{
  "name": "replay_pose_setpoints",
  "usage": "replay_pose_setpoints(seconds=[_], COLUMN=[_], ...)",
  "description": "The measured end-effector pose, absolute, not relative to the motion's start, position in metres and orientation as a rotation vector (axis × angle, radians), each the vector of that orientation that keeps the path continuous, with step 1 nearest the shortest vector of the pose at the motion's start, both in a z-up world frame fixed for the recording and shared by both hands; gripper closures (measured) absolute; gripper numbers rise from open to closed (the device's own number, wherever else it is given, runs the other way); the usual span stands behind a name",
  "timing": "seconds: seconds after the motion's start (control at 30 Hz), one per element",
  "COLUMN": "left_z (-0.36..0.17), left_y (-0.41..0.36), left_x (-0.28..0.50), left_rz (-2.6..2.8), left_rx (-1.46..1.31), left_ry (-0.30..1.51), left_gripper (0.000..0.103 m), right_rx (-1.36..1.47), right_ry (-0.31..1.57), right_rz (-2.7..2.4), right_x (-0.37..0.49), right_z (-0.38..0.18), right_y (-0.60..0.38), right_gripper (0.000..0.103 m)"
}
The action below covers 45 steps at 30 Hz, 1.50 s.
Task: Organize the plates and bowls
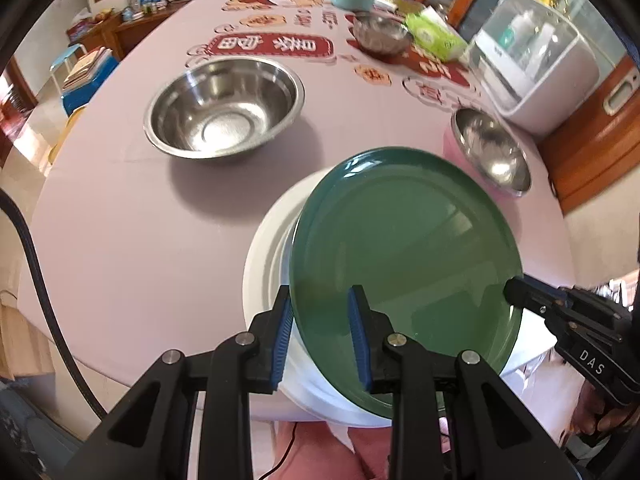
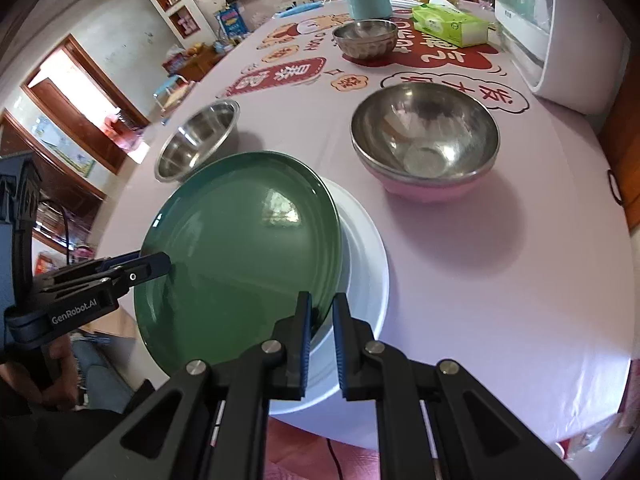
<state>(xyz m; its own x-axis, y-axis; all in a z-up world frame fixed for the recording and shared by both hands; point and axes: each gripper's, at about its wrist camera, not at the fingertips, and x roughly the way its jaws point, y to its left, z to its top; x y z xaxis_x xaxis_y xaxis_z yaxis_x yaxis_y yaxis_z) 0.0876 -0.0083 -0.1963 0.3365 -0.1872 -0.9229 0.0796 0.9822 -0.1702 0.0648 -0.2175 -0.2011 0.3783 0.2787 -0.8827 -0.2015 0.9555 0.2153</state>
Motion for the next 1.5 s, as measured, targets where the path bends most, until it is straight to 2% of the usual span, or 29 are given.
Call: replay_pose_setpoints(seconds=[0.67,1.0,1.23,1.33,1.5], left_z=[-0.221,-0.224,-0.21,-0.204,-0.193], left_y=[0.001,-0.005,-0.003,-0.002,0.003], left_x=[0.105,0.109,0.104,0.097,0.081], left_rz=[-0.269,-0.314,-0.316,-0.33,-0.326], left_rx=[-0.026,0.002,0.018,0.019,0.023], left_ry=[1.269,1.266,1.219,1.212,1.2], left_gripper=[0.078,0.074,0.065,0.053,0.048], right_rx=[0.011,0.032,0.032,0.025,0.021], right_ry=[1.157,1.152,1.117,1.106,1.08], right_rz=[0.143,0.095,0.107,0.121,0.14], right_x=[0.059,0.057,0.045,0.038,0.031], right_z=[-0.224,-0.223,-0.213,-0.211,-0.204], right_y=[-0.188,-0.189,-0.183,-0.18,-0.178], right_gripper=[0.086,0.084,0.07,0.07,0.069])
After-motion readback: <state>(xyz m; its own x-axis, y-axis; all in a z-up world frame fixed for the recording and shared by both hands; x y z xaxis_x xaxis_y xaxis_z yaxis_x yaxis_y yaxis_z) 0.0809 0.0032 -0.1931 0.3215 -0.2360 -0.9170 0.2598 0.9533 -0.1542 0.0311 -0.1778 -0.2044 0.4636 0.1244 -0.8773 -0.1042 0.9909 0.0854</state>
